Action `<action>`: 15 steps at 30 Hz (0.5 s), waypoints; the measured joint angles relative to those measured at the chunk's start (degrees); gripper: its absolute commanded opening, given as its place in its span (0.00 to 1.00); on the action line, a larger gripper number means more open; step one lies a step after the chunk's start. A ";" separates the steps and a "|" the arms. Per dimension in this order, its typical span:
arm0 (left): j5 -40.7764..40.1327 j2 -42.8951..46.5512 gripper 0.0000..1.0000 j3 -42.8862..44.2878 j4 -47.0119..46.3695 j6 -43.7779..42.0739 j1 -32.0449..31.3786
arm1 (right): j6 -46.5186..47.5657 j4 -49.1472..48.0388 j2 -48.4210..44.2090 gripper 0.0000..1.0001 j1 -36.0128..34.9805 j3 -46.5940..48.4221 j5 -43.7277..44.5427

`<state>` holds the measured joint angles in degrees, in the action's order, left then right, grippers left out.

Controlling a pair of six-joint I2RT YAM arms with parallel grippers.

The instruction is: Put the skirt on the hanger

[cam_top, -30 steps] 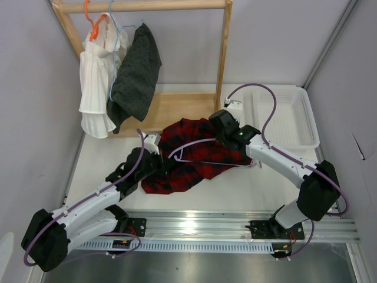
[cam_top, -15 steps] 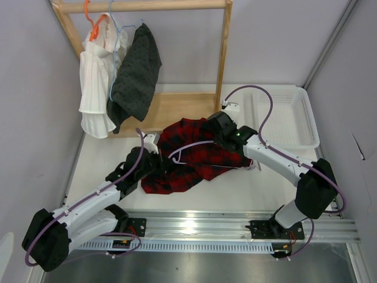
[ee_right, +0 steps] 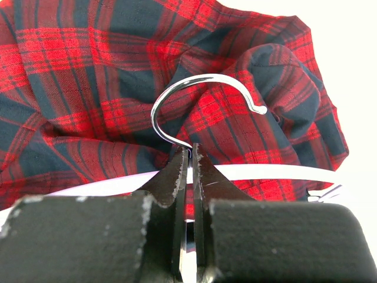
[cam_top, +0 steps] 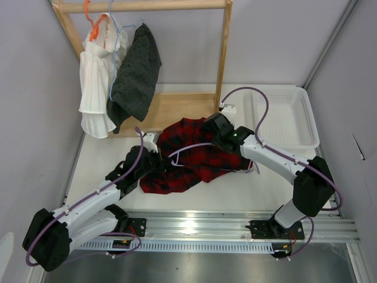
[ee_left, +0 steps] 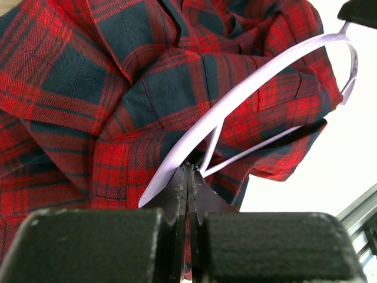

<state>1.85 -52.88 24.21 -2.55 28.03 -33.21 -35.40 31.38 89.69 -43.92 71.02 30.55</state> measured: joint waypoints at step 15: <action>0.20 -0.55 0.00 0.46 -0.04 -0.04 0.48 | 0.52 -0.98 0.92 0.00 -0.13 0.00 -2.91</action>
<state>2.04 -53.43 24.67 -2.59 27.99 -32.73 -34.87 30.39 90.61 -44.05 71.02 27.64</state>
